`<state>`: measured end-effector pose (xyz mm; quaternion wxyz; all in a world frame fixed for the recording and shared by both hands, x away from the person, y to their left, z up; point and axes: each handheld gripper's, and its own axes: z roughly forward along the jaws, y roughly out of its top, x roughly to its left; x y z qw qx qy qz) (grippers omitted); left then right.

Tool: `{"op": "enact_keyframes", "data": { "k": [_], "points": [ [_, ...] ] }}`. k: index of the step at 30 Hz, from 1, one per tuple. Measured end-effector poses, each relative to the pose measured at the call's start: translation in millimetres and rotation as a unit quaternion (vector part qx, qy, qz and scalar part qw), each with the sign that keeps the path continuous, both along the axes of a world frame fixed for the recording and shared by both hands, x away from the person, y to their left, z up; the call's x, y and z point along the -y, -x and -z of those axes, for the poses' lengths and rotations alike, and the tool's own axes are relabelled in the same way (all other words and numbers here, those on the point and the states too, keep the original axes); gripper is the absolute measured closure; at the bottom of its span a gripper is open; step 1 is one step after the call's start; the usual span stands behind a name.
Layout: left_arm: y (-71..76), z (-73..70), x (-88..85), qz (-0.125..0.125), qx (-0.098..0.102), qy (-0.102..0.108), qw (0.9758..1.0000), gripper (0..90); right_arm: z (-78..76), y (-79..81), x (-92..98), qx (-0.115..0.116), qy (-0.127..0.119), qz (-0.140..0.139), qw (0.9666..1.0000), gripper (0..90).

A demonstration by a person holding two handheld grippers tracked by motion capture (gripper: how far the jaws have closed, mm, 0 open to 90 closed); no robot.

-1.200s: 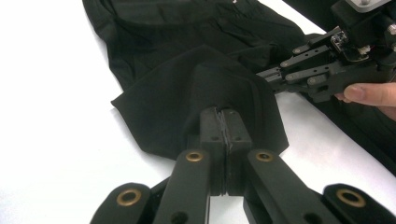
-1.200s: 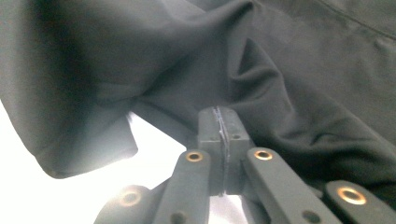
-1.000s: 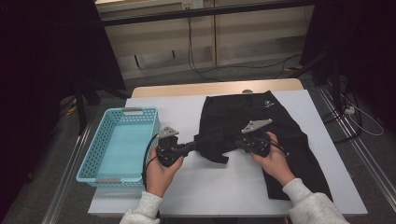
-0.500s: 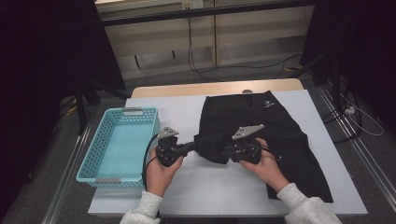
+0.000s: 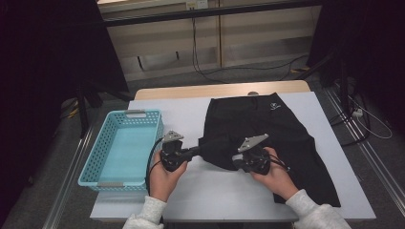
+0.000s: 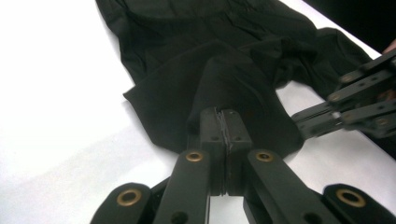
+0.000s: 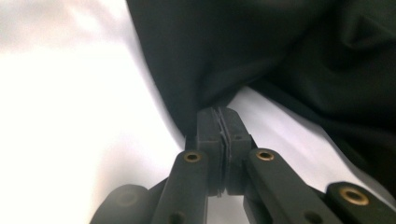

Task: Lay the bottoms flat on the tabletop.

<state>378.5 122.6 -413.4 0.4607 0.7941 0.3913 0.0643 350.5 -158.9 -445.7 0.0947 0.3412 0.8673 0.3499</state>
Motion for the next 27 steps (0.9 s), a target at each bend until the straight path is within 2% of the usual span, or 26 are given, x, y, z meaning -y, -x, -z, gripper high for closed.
{"op": "enact_keyframes", "data": {
  "k": [4, 8, 12, 14, 18, 21, 27],
  "points": [
    [3.7, -1.7, 3.8, 0.011, -0.004, -0.001, 0.9999, 89.5, -10.4, 10.3, 19.2, 0.011, -0.019, 0.022, 0.9995, 88.7],
    [9.5, -1.0, 5.5, 0.024, -0.014, -0.003, 0.9996, 89.5, -15.6, 20.8, 31.9, 0.012, -0.027, 0.028, 0.9992, 88.0],
    [15.7, -0.1, 3.8, 0.028, -0.022, -0.003, 0.9994, 89.4, -12.9, 26.4, 35.3, 0.015, -0.02, 0.034, 0.9991, 77.2],
    [17.5, 0.5, 1.8, 0.027, -0.023, -0.007, 0.9993, 89.4, -12.9, 25.0, 35.6, 0.014, -0.024, 0.037, 0.9989, 76.8],
    [18.7, 4.7, -1.7, 0.025, -0.027, -0.014, 0.9992, 89.1, -10.2, 18.5, 26.4, 0.022, -0.022, 0.044, 0.9985, 67.7],
    [19.7, 6.8, -0.8, 0.031, -0.028, -0.025, 0.9988, 89.1, -4.2, 9.7, 16.7, 0.014, -0.021, 0.046, 0.9986, 65.9],
    [22.6, 9.4, -2.5, 0.033, -0.032, -0.032, 0.9984, 88.9, 3.9, -8.1, 3.0, 0.01, -0.022, 0.059, 0.998, 64.7]
  ]
}}
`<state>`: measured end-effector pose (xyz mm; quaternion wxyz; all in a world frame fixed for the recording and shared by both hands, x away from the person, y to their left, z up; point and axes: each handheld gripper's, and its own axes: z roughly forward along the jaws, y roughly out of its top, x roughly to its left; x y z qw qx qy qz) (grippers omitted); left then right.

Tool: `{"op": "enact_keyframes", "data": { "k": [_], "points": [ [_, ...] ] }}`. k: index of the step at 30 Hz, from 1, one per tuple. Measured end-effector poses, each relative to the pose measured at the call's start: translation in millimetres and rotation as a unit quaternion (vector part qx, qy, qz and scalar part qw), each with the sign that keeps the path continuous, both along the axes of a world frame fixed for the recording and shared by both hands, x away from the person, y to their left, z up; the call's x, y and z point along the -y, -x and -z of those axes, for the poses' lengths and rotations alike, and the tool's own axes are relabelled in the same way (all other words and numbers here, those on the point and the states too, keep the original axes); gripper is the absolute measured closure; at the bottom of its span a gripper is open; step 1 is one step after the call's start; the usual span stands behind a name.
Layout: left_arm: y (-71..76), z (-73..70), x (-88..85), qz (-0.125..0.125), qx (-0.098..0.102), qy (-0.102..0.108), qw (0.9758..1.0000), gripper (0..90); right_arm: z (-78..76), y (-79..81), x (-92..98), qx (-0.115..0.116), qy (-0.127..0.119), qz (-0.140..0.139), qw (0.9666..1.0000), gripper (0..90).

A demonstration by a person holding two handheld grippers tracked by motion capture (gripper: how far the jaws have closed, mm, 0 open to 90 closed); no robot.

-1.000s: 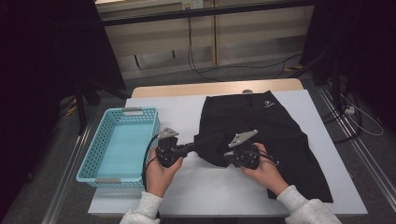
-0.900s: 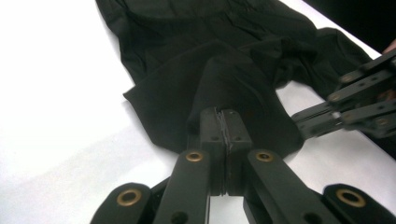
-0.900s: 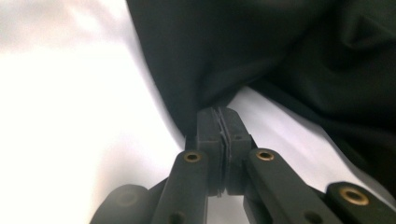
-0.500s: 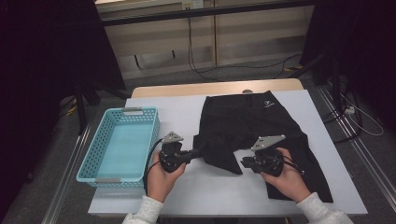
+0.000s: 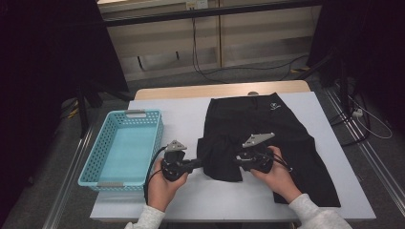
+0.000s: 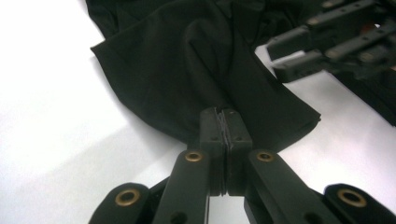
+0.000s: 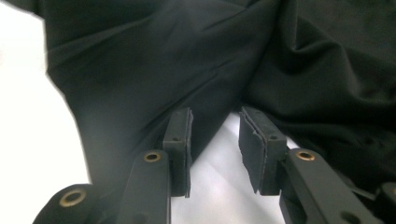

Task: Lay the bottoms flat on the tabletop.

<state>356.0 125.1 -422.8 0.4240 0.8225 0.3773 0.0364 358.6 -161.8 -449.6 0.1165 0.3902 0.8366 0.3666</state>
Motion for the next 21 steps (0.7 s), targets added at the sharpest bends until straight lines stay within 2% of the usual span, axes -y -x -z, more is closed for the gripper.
{"op": "enact_keyframes", "data": {
  "k": [3, 4, 9, 10, 12, 13, 16, 17, 20, 21],
  "points": [
    [1.7, 0.0, -2.0, -0.005, 0.003, -0.001, 1.0, 88.6, 6.3, -5.1, -4.7, -0.01, 0.016, -0.006, 0.9998, 69.8],
    [2.4, -0.4, -2.7, -0.005, 0.001, -0.004, 1.0, 88.7, 6.5, -5.0, -5.1, -0.006, 0.015, -0.006, 0.9999, 71.3],
    [4.6, -4.7, -6.1, -0.008, 0.004, -0.003, 1.0, 88.1, 7.1, -6.9, -6.2, -0.013, 0.006, -0.019, 0.9997, 88.5],
    [5.2, -6.9, -6.9, -0.007, 0.001, -0.001, 1.0, 88.0, 6.9, -6.7, -5.5, -0.016, 0.004, -0.02, 0.9997, 89.3],
    [5.9, -10.1, -7.9, -0.013, 0.01, 0.005, 0.9999, 85.8, 6.0, -6.0, -4.0, -0.019, 0.006, -0.023, 0.9995, 89.9],
    [5.4, -11.1, -8.7, -0.016, 0.017, 0.005, 0.9997, 79.3, 4.5, -5.1, -2.8, -0.02, 0.012, -0.024, 0.9994, 89.9],
    [4.0, -9.7, -8.2, -0.031, 0.013, 0.013, 0.9993, 69.3, 3.5, -1.3, 2.1, -0.022, 0.018, -0.024, 0.9993, 90.0],
    [3.4, -8.6, -7.6, -0.034, 0.01, 0.012, 0.9993, 63.4, 3.2, 0.1, 3.9, -0.024, 0.016, -0.025, 0.9993, 90.0],
    [-0.1, 1.2, -3.5, -0.052, 0.015, -0.012, 0.9984, 51.8, 2.5, 4.3, 7.3, -0.026, 0.018, -0.024, 0.9992, 90.0],
    [-1.7, 5.1, -2.8, -0.052, 0.011, -0.024, 0.9983, 48.7, 2.2, 5.8, 8.3, -0.025, 0.018, -0.025, 0.9992, 90.0]
  ]
}}
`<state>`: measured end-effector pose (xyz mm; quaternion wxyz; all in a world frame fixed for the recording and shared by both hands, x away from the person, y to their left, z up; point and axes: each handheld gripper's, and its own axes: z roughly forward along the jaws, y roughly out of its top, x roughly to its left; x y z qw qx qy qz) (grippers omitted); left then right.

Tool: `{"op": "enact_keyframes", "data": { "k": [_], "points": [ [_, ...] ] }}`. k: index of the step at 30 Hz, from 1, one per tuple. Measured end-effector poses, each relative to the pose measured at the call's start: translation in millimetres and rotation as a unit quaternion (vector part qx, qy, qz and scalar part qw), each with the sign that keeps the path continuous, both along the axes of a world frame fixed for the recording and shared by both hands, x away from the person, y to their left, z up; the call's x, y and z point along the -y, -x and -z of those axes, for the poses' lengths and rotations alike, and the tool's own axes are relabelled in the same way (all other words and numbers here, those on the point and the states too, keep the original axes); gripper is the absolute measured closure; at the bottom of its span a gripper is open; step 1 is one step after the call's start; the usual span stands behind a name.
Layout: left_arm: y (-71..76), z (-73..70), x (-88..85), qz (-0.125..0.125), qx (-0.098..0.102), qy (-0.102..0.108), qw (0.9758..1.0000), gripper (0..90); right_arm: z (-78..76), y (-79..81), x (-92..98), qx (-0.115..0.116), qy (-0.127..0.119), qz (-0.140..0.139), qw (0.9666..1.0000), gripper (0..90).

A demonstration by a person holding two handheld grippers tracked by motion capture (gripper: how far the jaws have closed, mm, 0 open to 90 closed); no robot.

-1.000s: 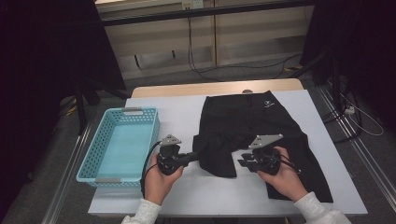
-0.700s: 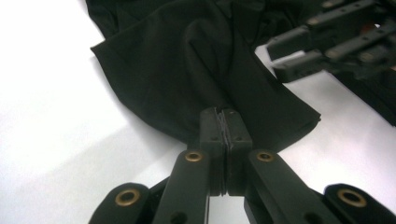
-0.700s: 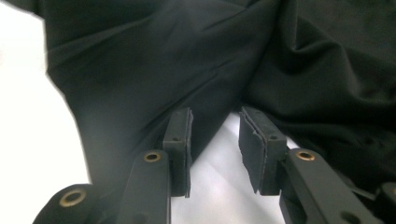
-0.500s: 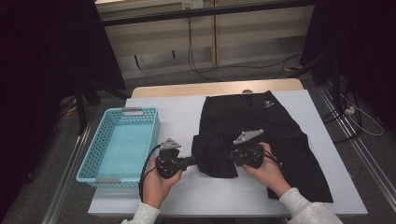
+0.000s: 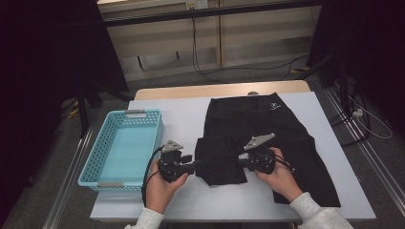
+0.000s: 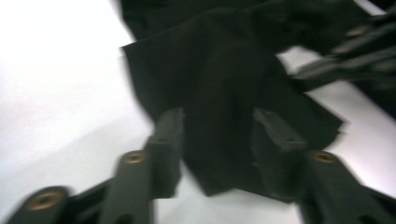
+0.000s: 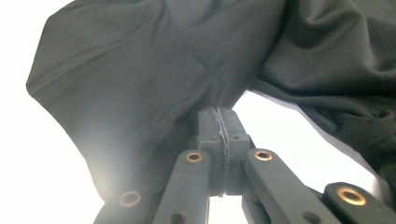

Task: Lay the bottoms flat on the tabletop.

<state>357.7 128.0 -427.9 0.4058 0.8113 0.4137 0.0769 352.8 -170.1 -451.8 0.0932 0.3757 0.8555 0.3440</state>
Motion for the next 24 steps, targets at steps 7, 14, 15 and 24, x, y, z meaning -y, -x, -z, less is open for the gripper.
{"op": "enact_keyframes", "data": {
  "k": [7, 14, 15, 24],
  "points": [
    [-3.6, 14.9, 3.4, -0.019, -0.022, -0.026, 0.9992, 50.0, 1.4, 1.2, 6.6, 0.005, 0.006, 0.008, 0.9999, 90.0],
    [-8.4, 23.6, 9.3, -0.02, -0.026, -0.041, 0.9986, 60.7, -4.7, 4.4, 7.0, 0.03, -0.011, 0.01, 0.9994, 78.0],
    [-9.6, 23.4, 10.2, -0.019, -0.028, -0.047, 0.9983, 64.3, -5.3, 4.9, 7.1, 0.034, -0.011, 0.009, 0.9993, 77.0],
    [-19.2, 22.1, 25.4, -0.004, -0.037, -0.014, 0.9992, 89.4, -5.3, 6.0, 7.2, 0.04, -0.015, 0.014, 0.999, 73.1]
  ]
}}
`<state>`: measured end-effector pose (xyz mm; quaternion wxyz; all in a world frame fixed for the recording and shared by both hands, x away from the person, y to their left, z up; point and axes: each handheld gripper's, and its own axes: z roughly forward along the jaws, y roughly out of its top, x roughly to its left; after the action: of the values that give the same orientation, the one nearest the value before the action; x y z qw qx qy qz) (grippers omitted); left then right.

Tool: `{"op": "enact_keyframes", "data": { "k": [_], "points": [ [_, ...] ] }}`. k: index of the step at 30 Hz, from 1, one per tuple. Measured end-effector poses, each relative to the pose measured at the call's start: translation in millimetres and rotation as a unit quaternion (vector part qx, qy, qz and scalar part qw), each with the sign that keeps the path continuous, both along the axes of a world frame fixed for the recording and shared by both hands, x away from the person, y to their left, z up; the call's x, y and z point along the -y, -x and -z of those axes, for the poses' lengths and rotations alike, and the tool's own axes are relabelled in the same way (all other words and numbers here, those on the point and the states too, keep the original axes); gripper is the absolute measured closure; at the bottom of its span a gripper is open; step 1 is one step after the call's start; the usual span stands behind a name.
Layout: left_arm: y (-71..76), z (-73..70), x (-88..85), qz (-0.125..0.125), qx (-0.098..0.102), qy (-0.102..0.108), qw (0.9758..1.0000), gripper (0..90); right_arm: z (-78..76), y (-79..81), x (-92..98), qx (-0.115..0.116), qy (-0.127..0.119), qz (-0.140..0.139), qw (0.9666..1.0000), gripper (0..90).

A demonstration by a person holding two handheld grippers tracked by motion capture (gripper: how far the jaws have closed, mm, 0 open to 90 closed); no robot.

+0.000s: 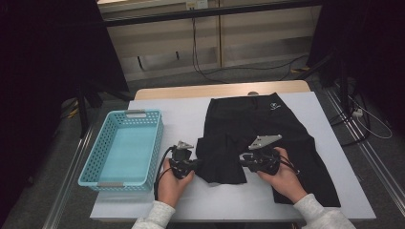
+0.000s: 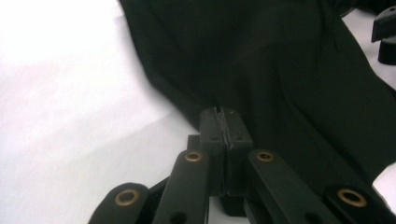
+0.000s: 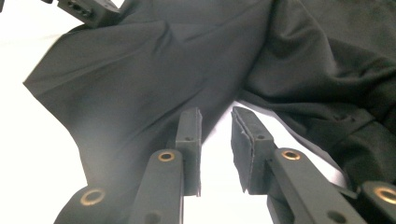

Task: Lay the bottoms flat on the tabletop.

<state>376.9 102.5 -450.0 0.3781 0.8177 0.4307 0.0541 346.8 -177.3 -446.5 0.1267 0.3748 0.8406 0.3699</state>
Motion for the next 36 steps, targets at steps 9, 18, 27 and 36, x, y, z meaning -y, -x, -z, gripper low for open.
{"op": "enact_keyframes", "data": {
  "k": [9, 18, 27, 36],
  "points": [
    [-14.6, -0.8, -2.3, -0.013, 0.043, -0.001, 0.999, 88.2, 3.2, 1.9, -9.5, 0.003, 0.01, -0.014, 0.9998, 68.8],
    [-21.7, 2.2, 13.9, 0.008, 0.07, 0.01, 0.9975, 88.4, 2.4, 2.5, 3.6, 0.009, 0.01, 0.009, 0.9999, 67.6],
    [-10.6, -13.1, -1.1, -0.006, 0.081, 0.012, 0.9966, 56.1, 2.4, 3.9, 9.0, 0.008, 0.005, 0.016, 0.9998, 63.4],
    [0.8, -0.3, -8.5, 0.005, 0.033, -0.017, 0.9993, 60.4, 0.9, 4.7, 11.5, 0.011, 0.0, 0.019, 0.9998, 57.1]
  ]
}}
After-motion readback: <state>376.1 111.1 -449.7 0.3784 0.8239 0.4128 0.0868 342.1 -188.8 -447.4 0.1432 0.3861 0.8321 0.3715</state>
